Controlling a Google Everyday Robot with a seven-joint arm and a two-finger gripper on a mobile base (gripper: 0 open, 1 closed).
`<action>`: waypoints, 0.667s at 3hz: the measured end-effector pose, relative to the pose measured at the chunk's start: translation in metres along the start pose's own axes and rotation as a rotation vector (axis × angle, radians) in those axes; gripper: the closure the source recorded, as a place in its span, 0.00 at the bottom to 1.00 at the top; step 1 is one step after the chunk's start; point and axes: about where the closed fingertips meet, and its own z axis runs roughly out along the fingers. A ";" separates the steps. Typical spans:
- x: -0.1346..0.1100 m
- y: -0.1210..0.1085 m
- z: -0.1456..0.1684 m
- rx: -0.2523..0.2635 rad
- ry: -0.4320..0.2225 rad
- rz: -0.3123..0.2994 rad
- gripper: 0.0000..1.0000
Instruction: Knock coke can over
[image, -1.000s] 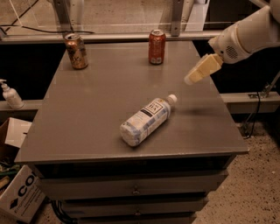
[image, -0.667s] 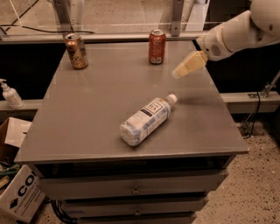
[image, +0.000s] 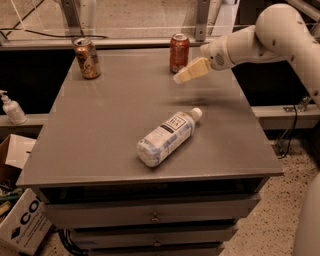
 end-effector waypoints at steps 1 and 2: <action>-0.009 -0.012 0.028 -0.012 -0.083 0.016 0.00; -0.019 -0.028 0.052 -0.014 -0.148 0.018 0.00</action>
Offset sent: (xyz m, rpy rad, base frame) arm 0.0871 0.0355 -0.0072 0.2010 -0.1076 0.0068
